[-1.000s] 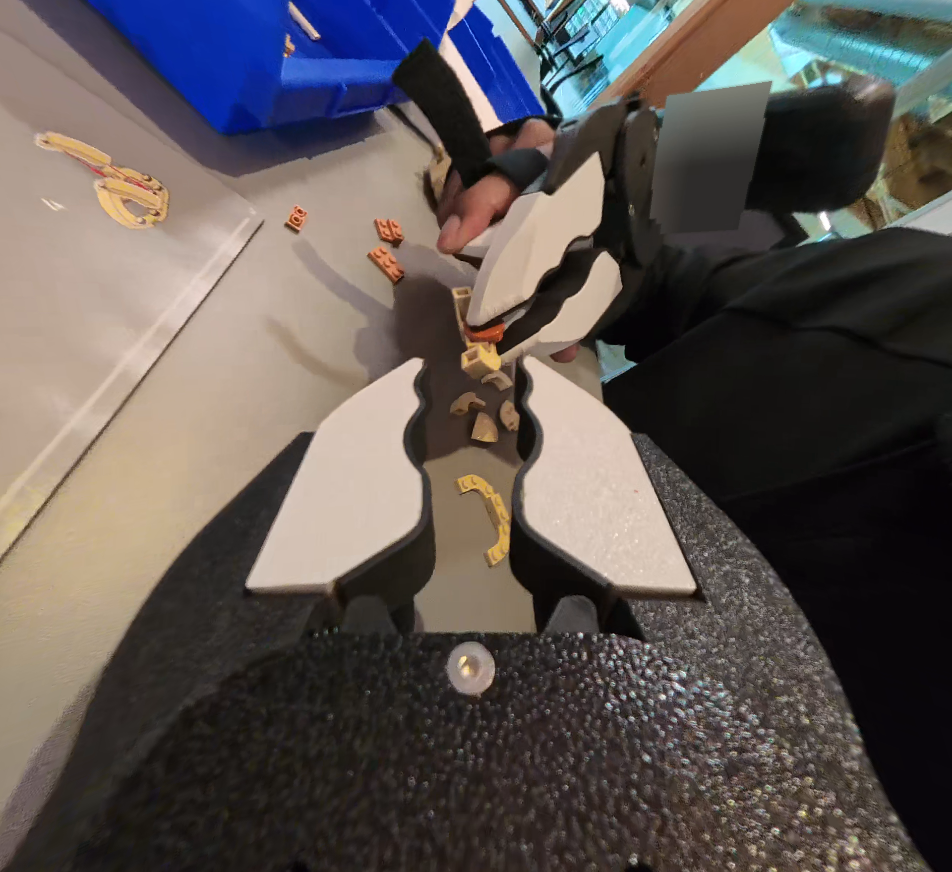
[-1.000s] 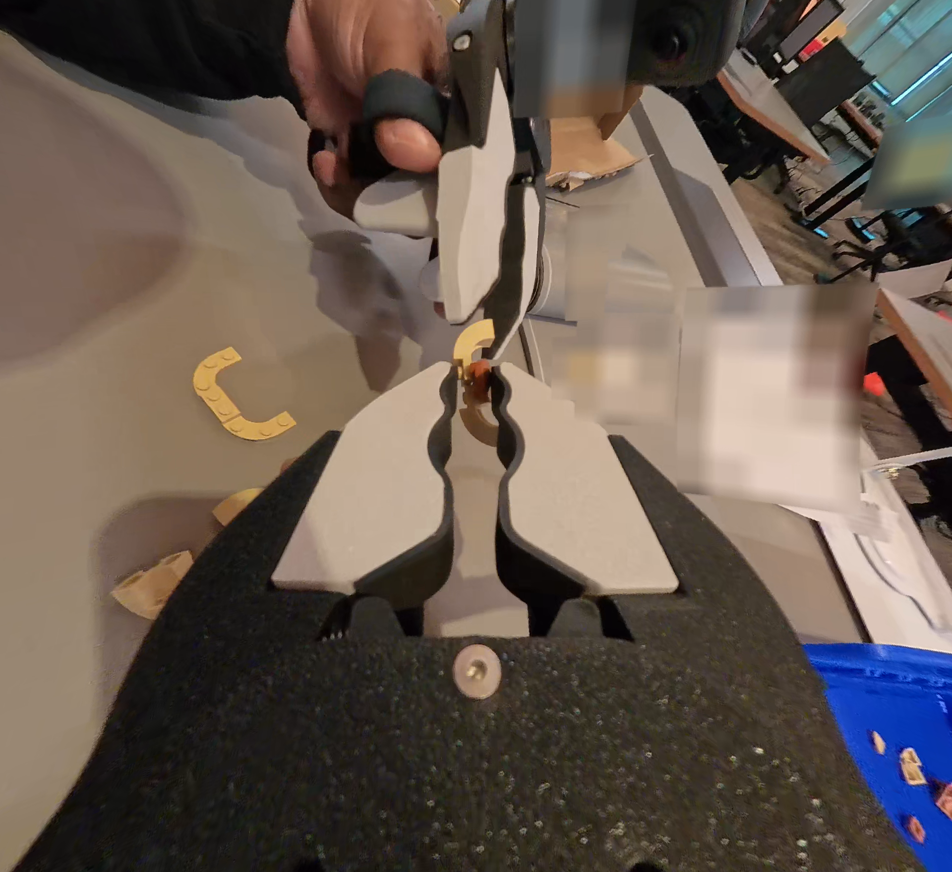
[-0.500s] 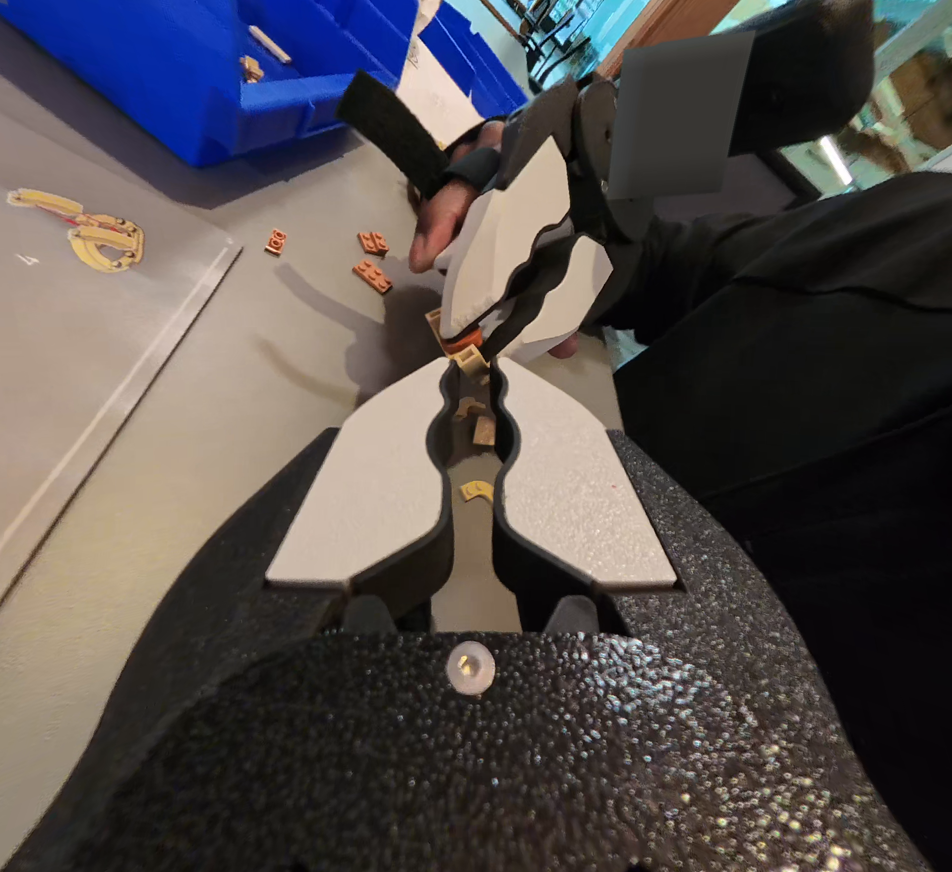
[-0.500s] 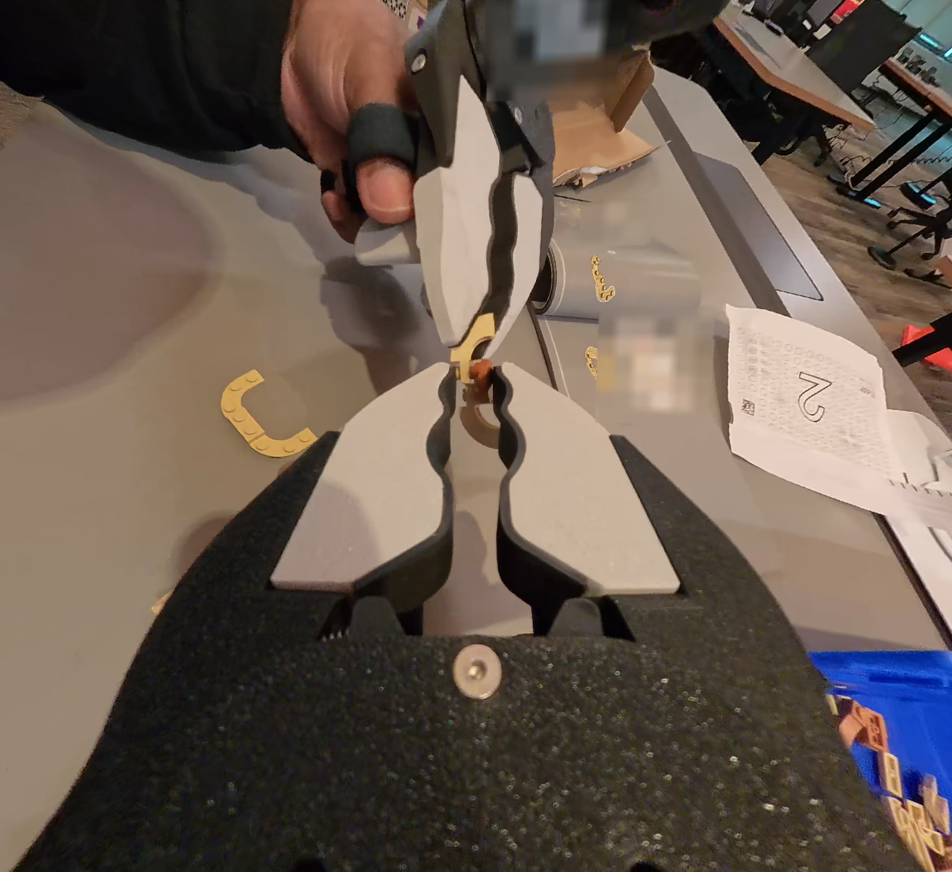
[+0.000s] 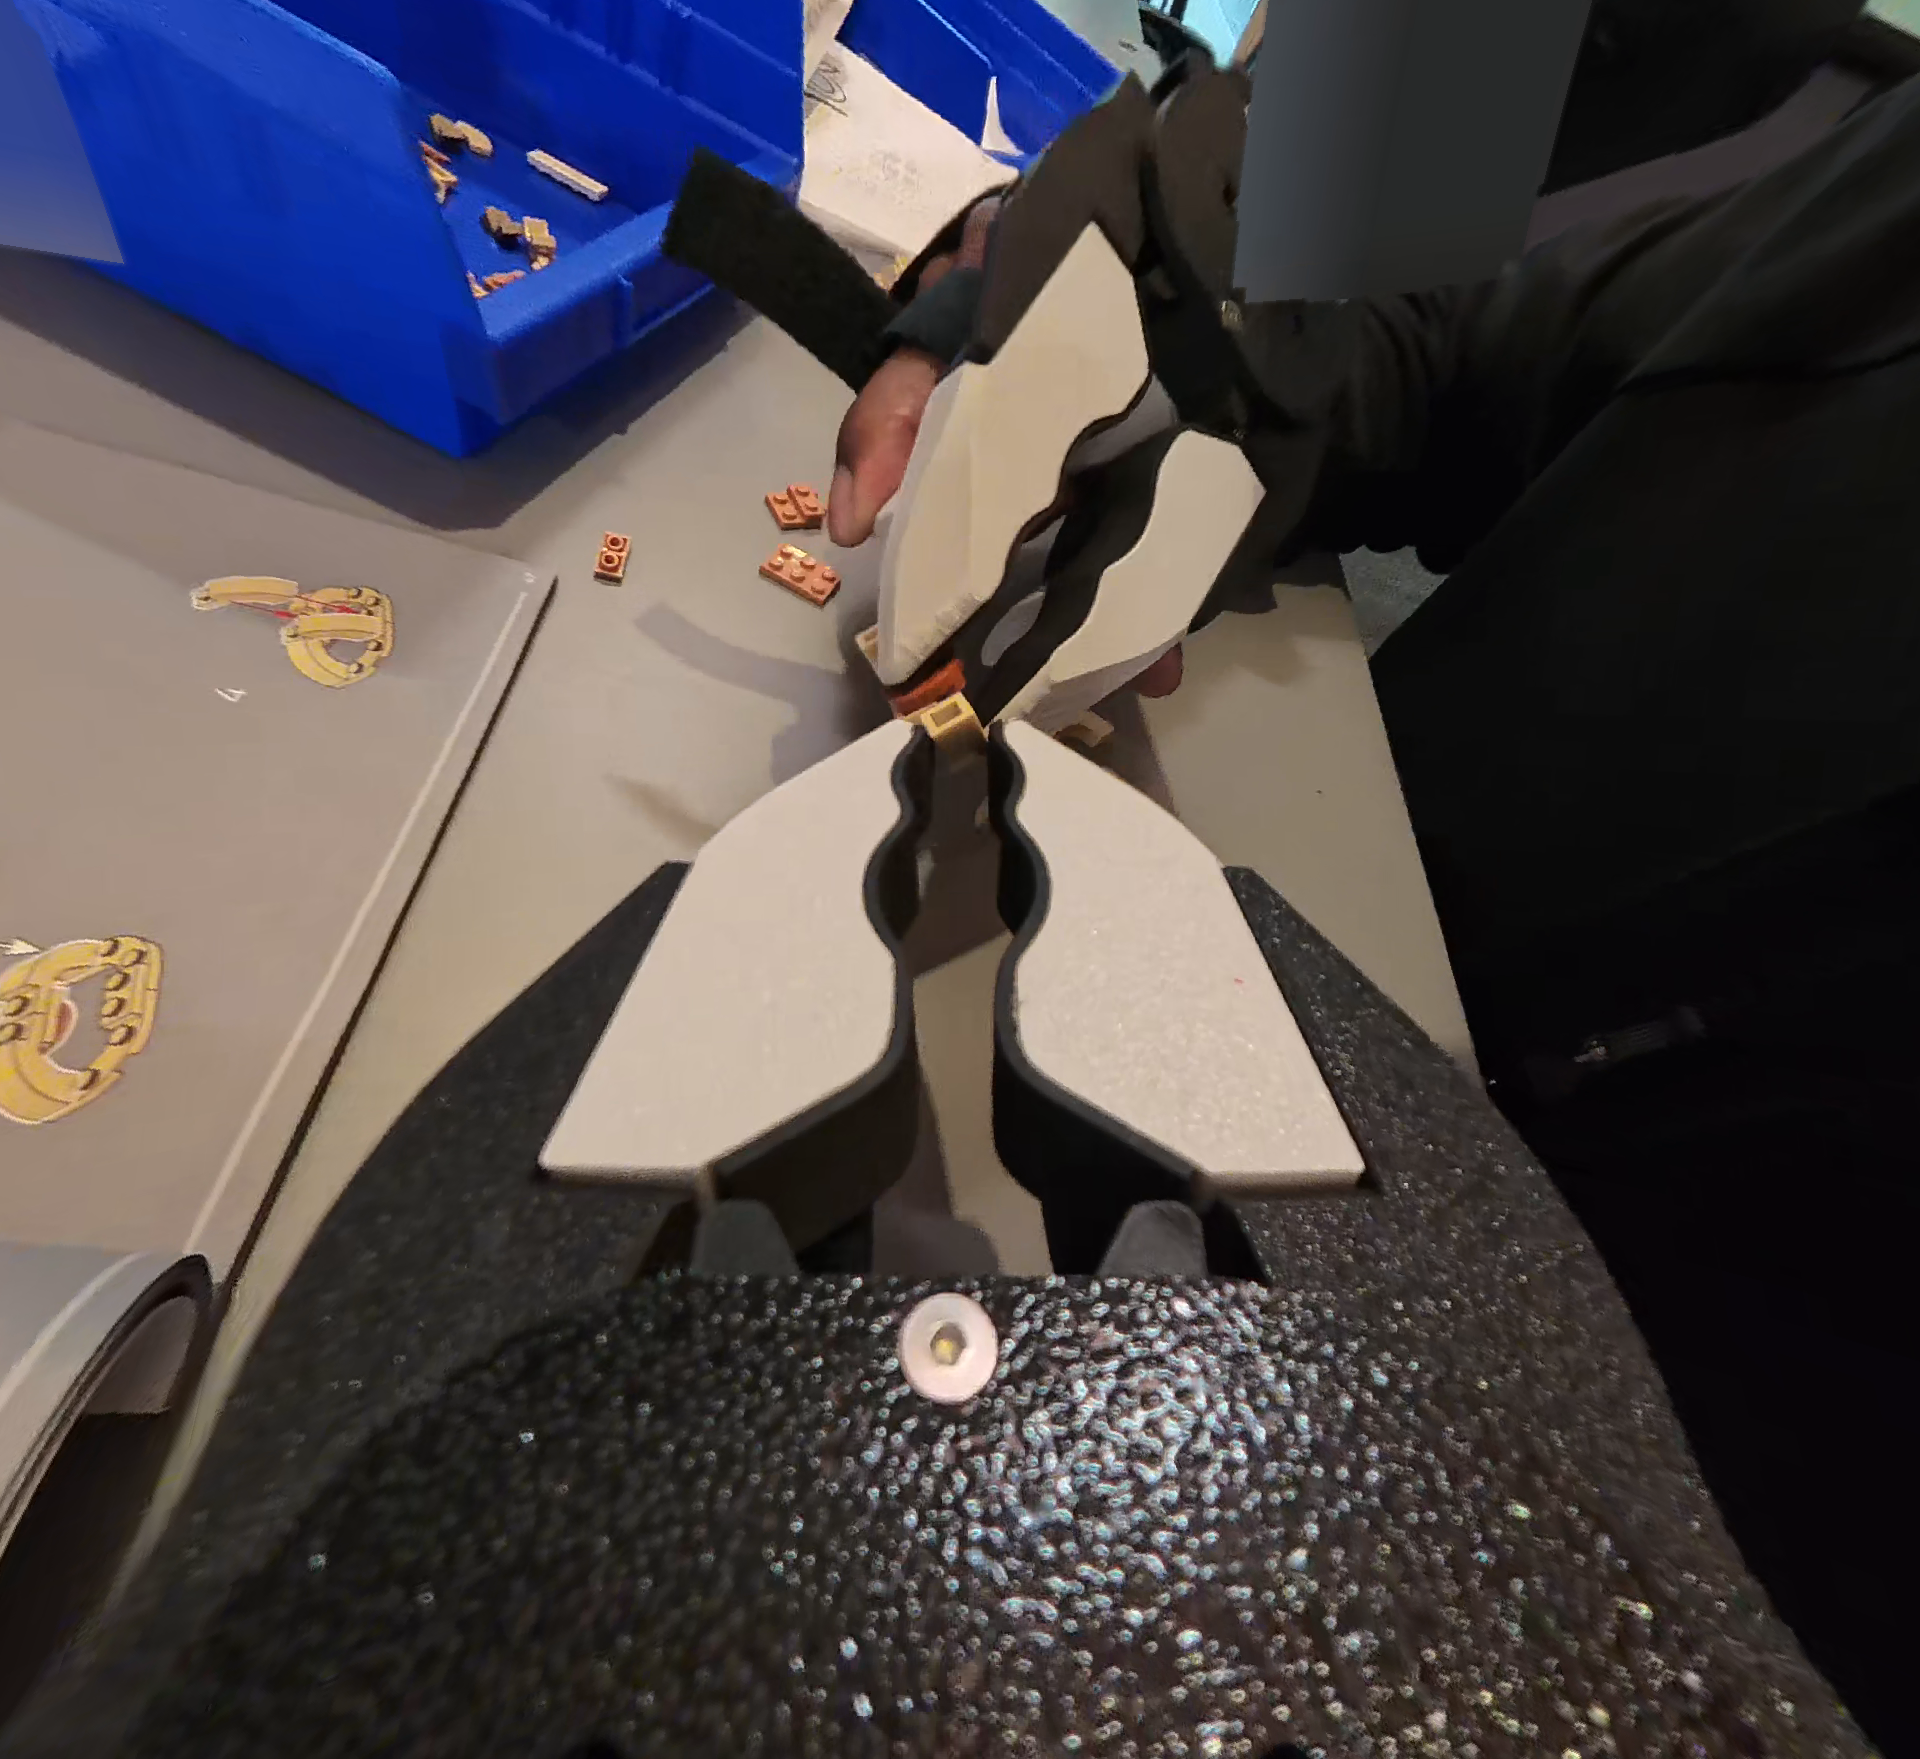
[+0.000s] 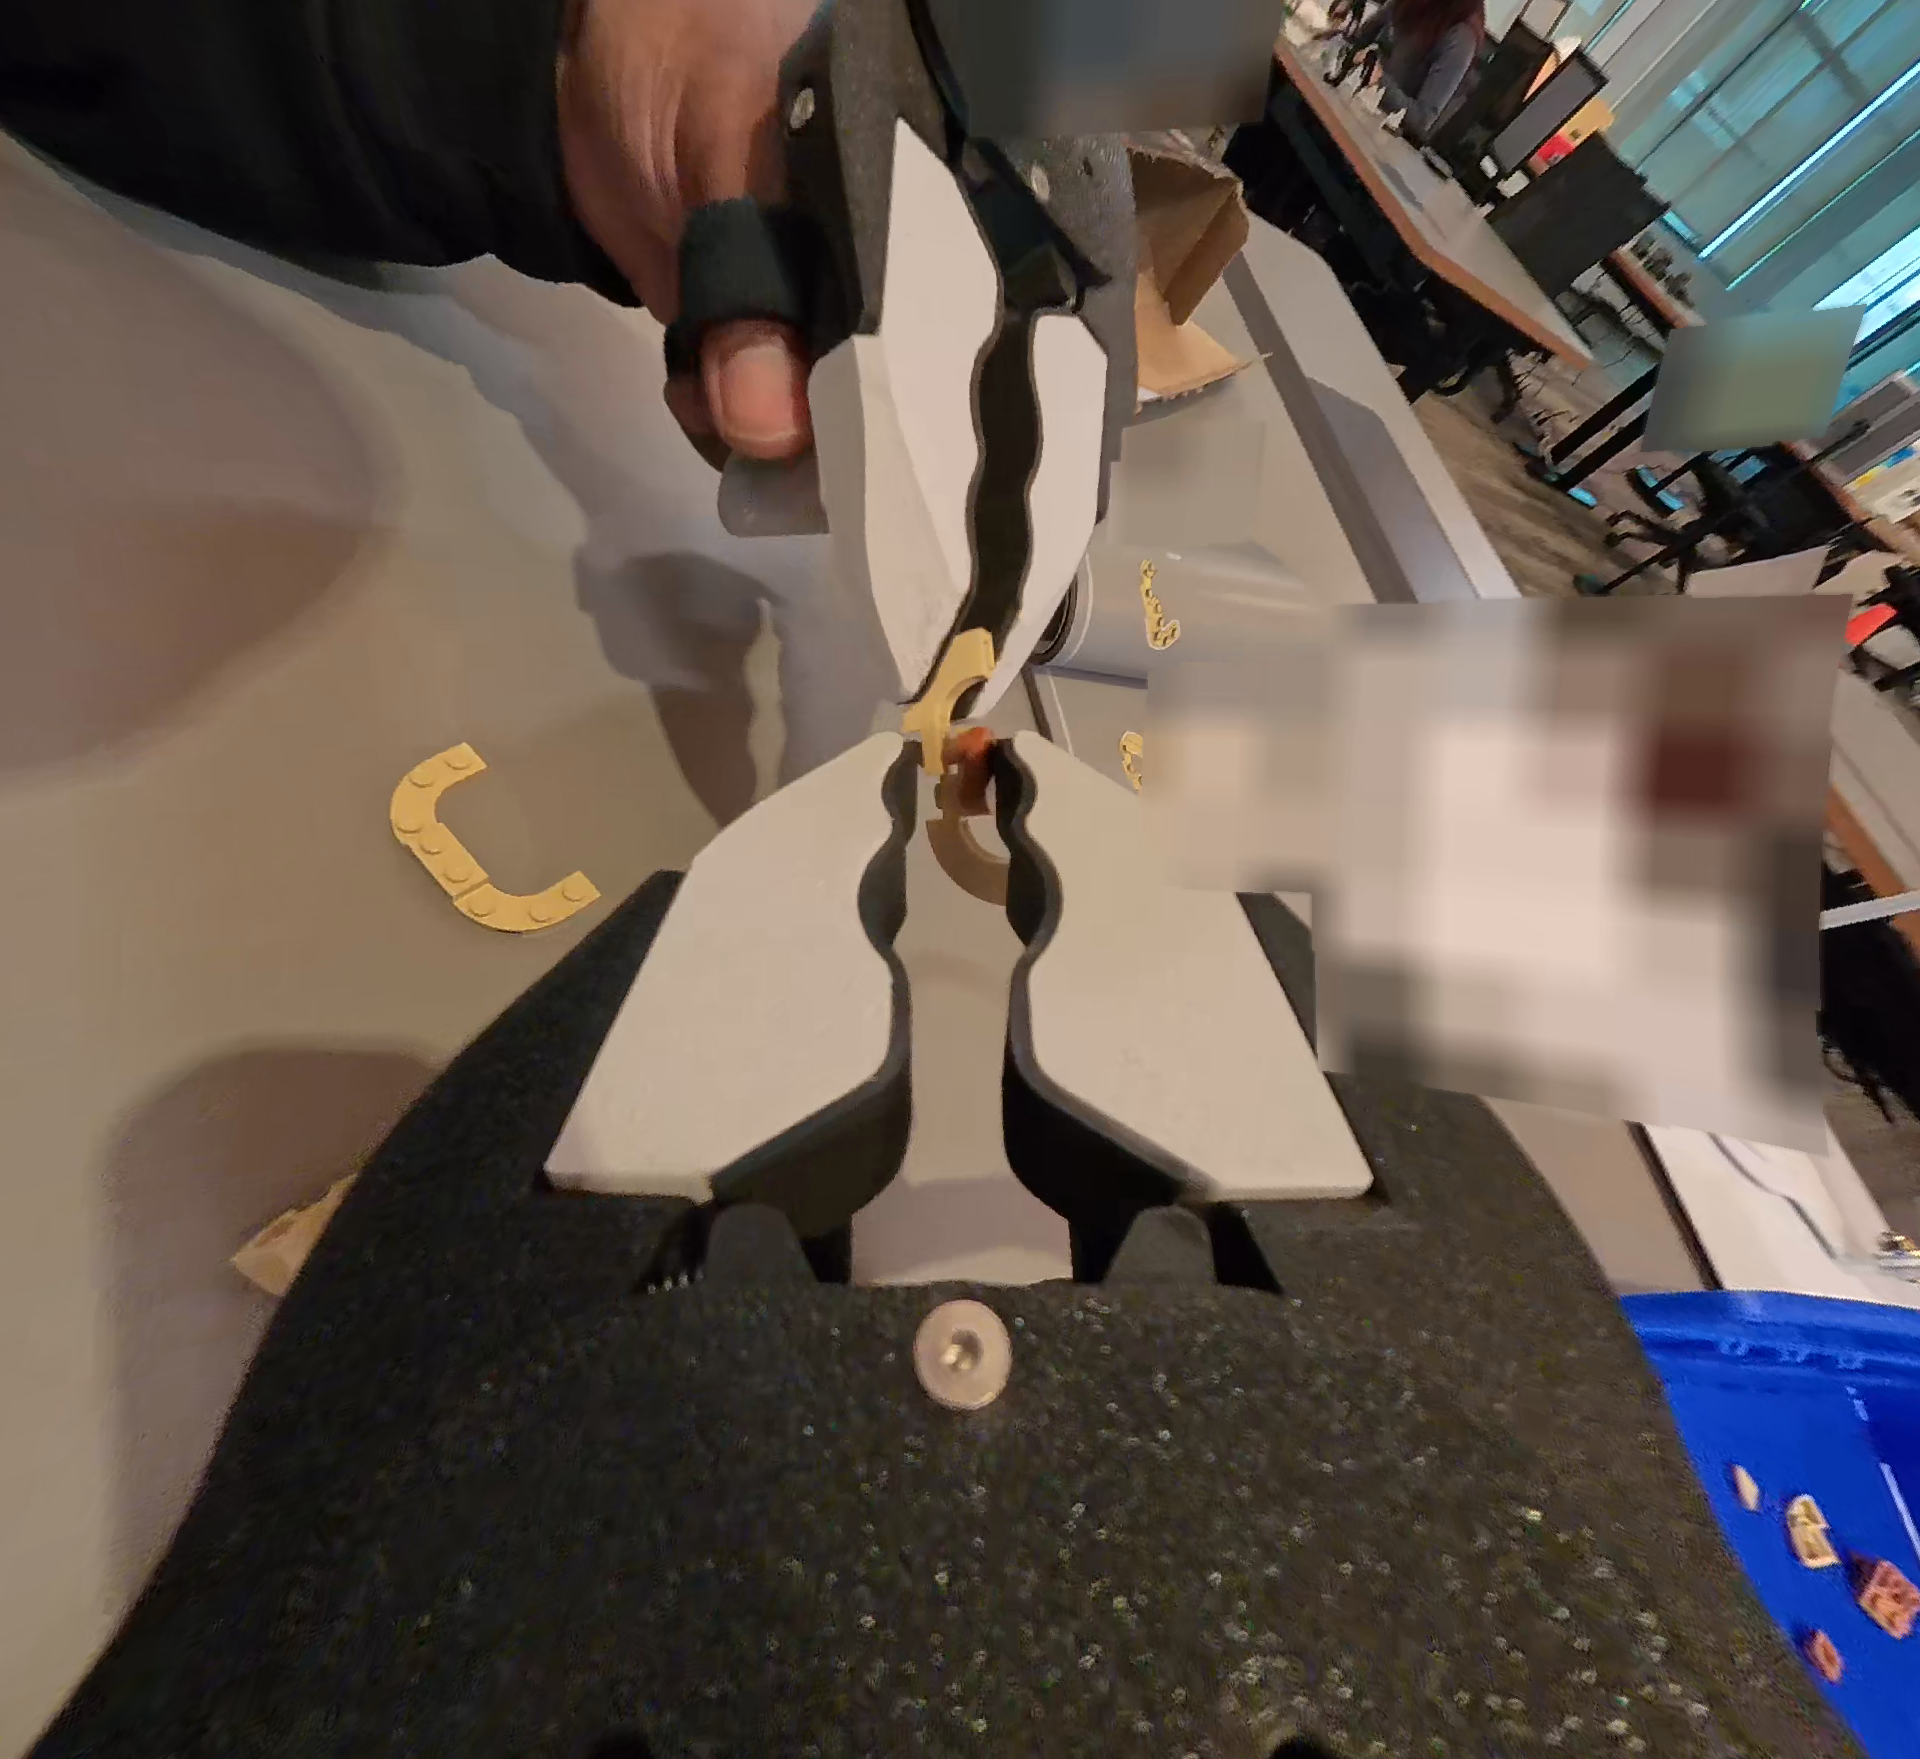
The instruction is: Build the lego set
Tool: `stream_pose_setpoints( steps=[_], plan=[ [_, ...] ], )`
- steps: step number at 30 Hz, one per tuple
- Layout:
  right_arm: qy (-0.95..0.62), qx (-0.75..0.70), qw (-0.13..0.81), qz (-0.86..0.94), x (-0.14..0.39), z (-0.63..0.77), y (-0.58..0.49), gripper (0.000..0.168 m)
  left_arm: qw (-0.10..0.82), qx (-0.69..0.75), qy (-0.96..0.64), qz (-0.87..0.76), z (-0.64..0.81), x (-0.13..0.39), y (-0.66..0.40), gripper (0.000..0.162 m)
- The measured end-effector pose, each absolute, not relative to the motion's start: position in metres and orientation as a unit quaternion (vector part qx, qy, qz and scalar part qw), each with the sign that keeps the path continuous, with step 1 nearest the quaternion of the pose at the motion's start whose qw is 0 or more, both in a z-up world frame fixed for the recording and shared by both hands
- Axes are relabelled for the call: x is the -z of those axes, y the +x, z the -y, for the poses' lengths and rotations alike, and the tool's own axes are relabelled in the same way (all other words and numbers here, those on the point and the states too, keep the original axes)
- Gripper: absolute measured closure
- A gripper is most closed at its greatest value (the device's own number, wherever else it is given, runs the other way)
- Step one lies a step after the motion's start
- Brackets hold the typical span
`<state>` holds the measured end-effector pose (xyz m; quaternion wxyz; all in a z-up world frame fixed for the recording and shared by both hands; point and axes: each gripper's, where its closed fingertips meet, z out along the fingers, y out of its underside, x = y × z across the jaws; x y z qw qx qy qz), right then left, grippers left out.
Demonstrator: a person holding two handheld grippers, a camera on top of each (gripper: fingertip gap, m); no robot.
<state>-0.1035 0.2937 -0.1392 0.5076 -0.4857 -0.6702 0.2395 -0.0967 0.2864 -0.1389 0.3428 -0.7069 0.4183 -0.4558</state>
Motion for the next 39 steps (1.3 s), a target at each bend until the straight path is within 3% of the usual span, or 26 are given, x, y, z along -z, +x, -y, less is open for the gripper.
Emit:
stream_pose_setpoints(
  steps=[23, 39],
  plan=[
    [-0.425, -0.239, 0.565, 0.666, 0.123, -0.285, -0.101, 0.157, 0.327, 0.519, -0.681, -0.4, -0.28, 0.13, -0.092, 0.144],
    [-0.402, -0.229, 0.58, 0.67, 0.119, -0.281, -0.1, 0.157, 0.385, 0.475, -0.645, -0.459, -0.276, 0.126, -0.087, 0.148]
  ],
)
